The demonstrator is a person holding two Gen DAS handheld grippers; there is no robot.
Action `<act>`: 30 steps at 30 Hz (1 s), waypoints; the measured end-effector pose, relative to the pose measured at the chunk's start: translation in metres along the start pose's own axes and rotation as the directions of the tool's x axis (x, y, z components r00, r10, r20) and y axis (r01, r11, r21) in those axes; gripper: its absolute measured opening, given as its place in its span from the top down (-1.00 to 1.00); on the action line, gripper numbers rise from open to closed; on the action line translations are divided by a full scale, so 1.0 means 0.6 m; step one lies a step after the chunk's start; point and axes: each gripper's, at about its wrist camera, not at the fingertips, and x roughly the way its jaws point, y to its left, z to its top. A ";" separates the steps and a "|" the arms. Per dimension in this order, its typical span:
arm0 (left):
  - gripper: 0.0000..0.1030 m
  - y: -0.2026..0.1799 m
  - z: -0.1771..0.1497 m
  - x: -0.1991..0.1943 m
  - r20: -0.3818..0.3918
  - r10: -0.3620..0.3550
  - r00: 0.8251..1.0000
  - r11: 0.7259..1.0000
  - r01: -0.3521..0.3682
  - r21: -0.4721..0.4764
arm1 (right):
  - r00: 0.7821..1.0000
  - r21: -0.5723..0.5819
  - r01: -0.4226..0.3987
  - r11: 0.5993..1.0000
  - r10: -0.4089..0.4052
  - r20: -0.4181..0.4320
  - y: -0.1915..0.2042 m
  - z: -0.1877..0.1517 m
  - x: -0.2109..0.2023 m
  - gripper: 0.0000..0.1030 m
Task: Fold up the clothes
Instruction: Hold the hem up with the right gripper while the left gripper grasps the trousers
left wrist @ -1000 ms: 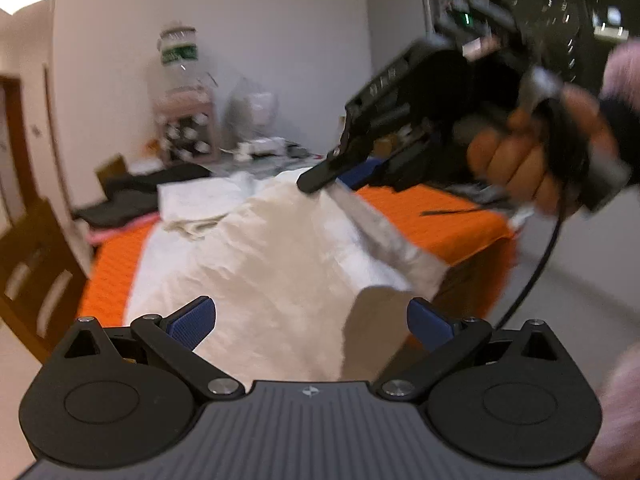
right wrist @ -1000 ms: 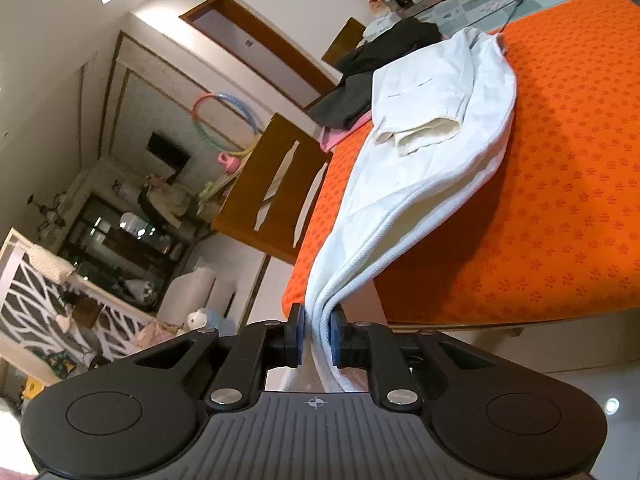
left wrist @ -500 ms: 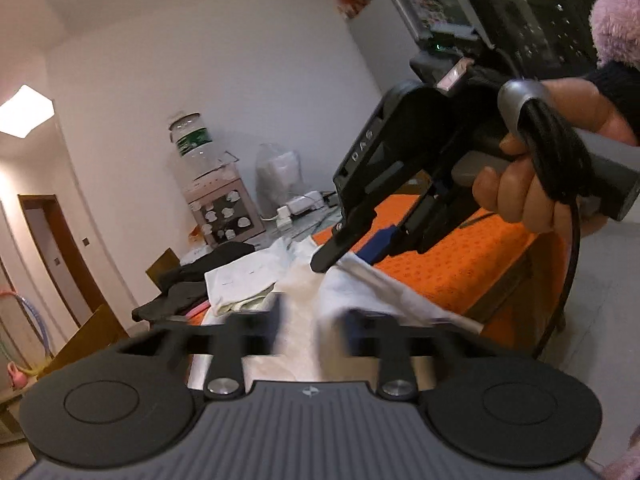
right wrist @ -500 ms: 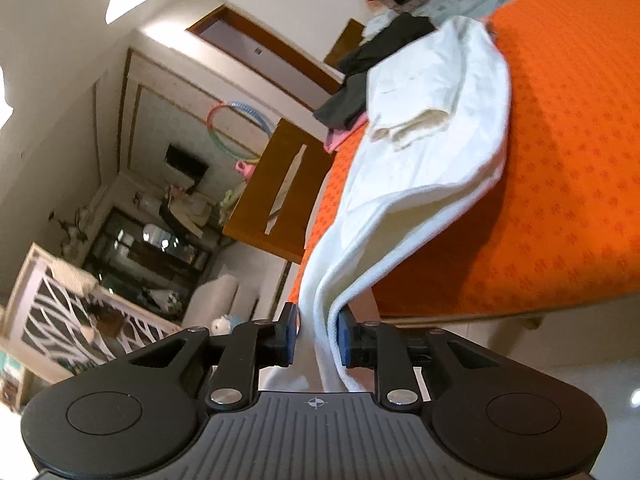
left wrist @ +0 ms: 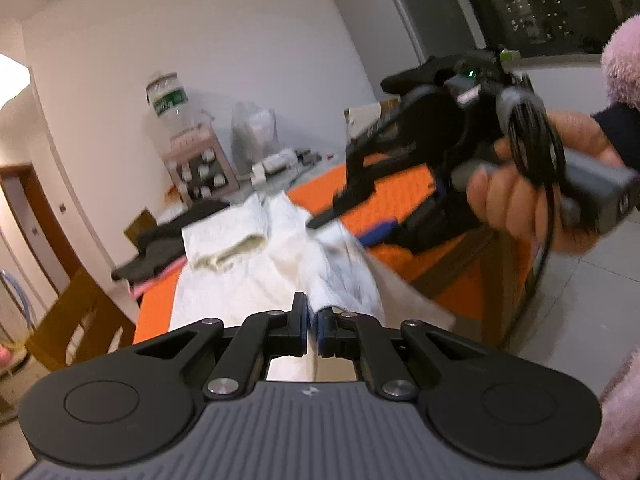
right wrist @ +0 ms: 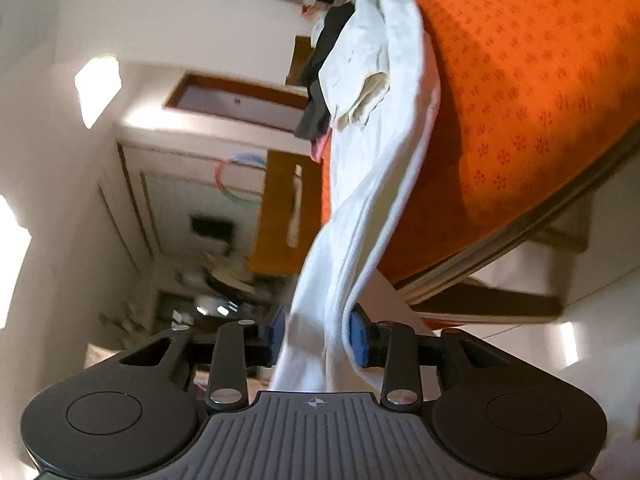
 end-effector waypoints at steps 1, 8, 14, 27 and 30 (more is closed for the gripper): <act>0.90 -0.001 -0.006 -0.001 -0.016 -0.002 1.000 1.000 0.002 -0.009 | 1.000 0.003 -0.014 1.000 0.014 0.002 0.001 0.001 -0.002 0.36; 0.88 0.005 -0.029 -0.002 -0.064 0.022 0.998 0.999 -0.024 -0.045 | 0.998 -0.022 0.064 0.998 -0.064 -0.005 0.004 -0.004 0.000 0.80; 0.47 0.000 -0.019 0.012 0.011 0.047 0.999 0.999 -0.047 0.000 | 0.999 -0.021 0.047 0.999 -0.047 -0.006 0.028 0.003 -0.007 0.80; 0.85 0.014 -0.057 -0.026 -0.050 0.041 0.998 0.999 -0.040 0.018 | 0.999 0.000 0.033 0.999 -0.033 0.009 0.055 0.020 -0.012 0.81; 0.29 0.021 -0.044 -0.045 -0.011 0.065 0.998 0.998 -0.065 0.028 | 0.999 0.002 0.045 0.999 -0.045 0.004 0.053 0.018 -0.014 0.79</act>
